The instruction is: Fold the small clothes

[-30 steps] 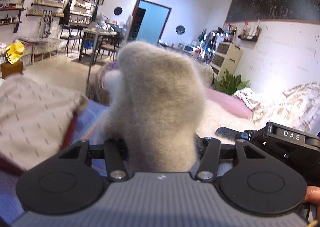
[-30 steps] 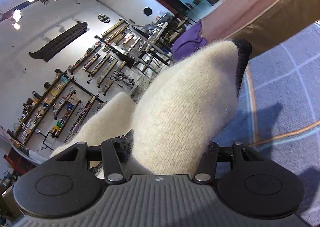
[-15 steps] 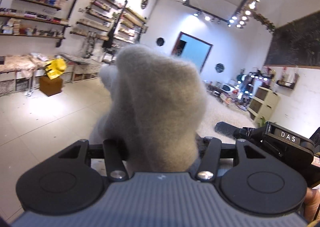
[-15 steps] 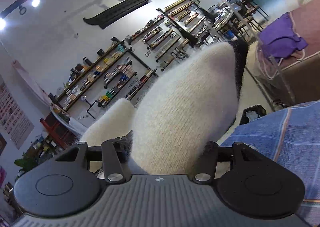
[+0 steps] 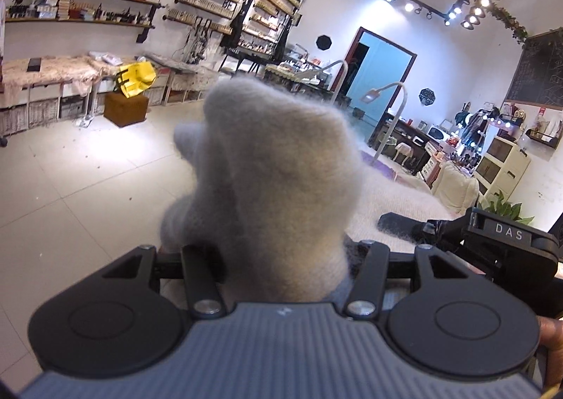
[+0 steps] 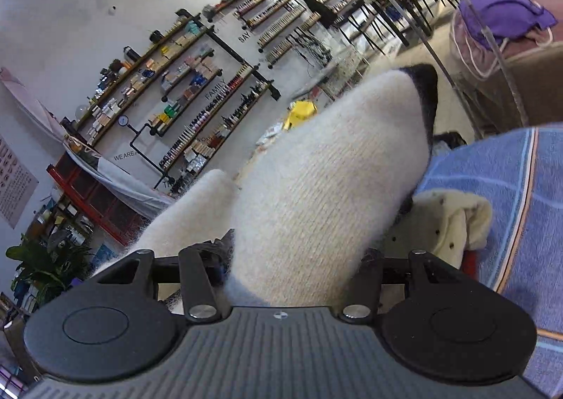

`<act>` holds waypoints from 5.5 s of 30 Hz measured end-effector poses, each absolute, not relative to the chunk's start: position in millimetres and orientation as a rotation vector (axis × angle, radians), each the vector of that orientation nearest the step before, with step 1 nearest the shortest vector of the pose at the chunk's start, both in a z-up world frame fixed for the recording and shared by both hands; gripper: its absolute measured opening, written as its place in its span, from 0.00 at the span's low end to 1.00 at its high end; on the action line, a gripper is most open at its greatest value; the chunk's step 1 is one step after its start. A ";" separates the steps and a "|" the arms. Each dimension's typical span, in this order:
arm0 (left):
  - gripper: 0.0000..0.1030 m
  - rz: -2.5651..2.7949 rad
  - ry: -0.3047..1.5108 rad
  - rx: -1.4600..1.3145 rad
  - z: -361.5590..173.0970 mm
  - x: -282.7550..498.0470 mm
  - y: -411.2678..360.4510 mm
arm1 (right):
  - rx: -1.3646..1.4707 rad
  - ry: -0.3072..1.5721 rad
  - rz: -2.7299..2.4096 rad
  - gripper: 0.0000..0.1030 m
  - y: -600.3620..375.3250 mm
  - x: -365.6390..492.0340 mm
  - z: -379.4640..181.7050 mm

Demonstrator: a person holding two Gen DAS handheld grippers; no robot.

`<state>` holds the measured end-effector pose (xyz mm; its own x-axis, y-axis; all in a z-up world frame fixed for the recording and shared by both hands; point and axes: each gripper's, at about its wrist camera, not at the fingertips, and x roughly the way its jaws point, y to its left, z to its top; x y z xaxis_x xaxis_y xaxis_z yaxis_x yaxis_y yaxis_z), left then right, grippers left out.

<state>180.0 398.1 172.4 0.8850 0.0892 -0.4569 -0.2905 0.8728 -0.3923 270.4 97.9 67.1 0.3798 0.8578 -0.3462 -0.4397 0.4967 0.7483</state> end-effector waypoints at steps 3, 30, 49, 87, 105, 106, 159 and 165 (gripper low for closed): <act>0.51 0.211 0.476 -0.520 150.7 181.6 405.3 | 0.583 0.842 0.876 0.84 102.3 267.8 60.4; 0.88 0.170 0.512 -0.717 86.8 186.3 450.8 | 0.648 1.001 0.785 1.00 102.1 265.9 43.6; 0.75 0.482 0.288 -0.074 186.9 115.3 386.7 | 0.152 0.516 0.764 1.00 69.3 223.1 104.8; 0.71 0.350 0.499 -0.191 112.8 188.3 399.2 | -0.116 0.451 0.921 0.85 124.7 178.2 58.4; 1.00 0.352 0.574 -0.119 153.4 193.4 396.3 | -0.194 0.574 0.947 1.00 137.9 182.0 82.7; 1.00 0.352 0.577 -0.119 155.5 192.4 397.6 | -0.199 0.580 0.951 1.00 137.8 181.8 85.0; 1.00 0.218 0.974 0.226 226.5 208.8 339.8 | -0.521 0.857 0.979 1.00 143.8 212.0 131.1; 1.00 0.214 0.973 0.229 228.4 207.6 341.7 | -0.545 0.848 0.977 1.00 144.6 210.7 134.0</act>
<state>207.6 341.7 228.4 0.5452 0.2812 -0.7897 -0.0767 0.9548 0.2870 210.7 144.6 134.0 0.2919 0.4907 -0.8210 -0.8818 0.4705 -0.0324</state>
